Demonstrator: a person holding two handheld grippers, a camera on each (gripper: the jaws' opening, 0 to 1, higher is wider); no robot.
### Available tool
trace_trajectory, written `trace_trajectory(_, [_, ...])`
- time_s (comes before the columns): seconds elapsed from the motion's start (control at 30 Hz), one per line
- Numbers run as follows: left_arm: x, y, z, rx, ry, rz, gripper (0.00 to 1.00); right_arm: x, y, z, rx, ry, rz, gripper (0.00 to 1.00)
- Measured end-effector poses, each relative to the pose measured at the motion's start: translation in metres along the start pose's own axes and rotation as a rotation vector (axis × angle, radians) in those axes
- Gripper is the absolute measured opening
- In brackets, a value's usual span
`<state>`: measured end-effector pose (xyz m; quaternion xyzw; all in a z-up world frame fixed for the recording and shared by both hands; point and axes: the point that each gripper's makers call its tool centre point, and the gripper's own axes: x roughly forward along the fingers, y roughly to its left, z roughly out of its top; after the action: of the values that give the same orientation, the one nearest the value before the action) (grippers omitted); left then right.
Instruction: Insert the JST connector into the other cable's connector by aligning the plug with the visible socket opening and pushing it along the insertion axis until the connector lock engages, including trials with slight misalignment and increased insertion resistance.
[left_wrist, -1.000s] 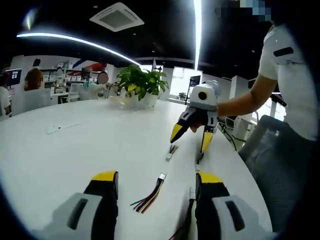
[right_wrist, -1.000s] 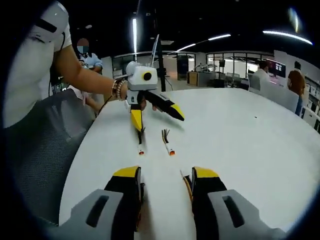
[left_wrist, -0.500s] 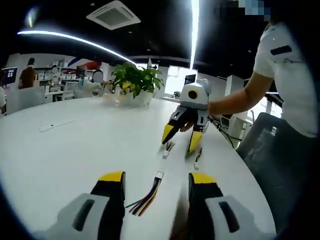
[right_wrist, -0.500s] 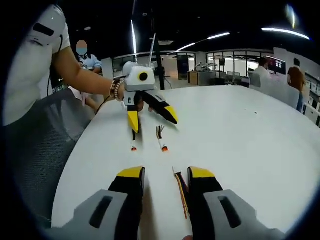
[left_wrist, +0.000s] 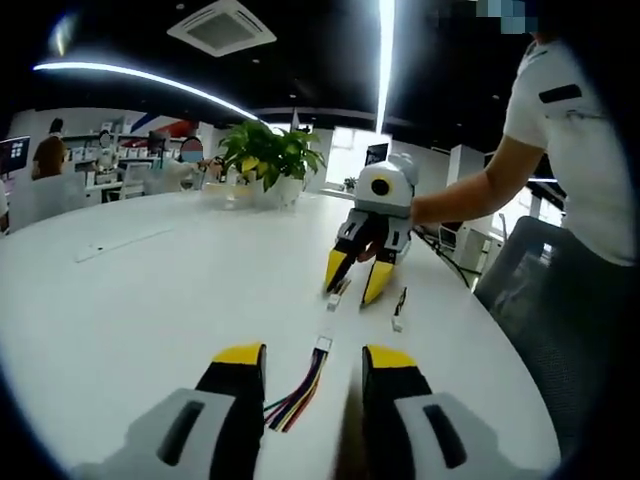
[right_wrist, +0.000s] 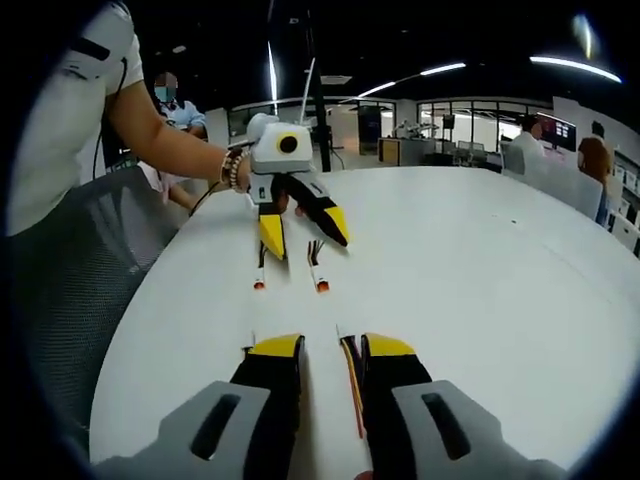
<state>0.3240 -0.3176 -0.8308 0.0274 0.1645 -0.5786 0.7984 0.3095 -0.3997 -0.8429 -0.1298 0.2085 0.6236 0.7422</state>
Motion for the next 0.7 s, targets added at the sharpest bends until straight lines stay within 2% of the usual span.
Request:
trace_trajectory(0.13, [0.002,-0.002,0.000,-0.005,0.000,-0.015,0.26,0.001,-0.002,-0.001,-0.002,-0.002,-0.002,0.18])
trace_trajectory(0.7, [0.011,-0.004,-0.001,0.009,0.008,-0.044,0.19,0.007,-0.004,-0.002,-0.021,-0.004,0.006,0.11])
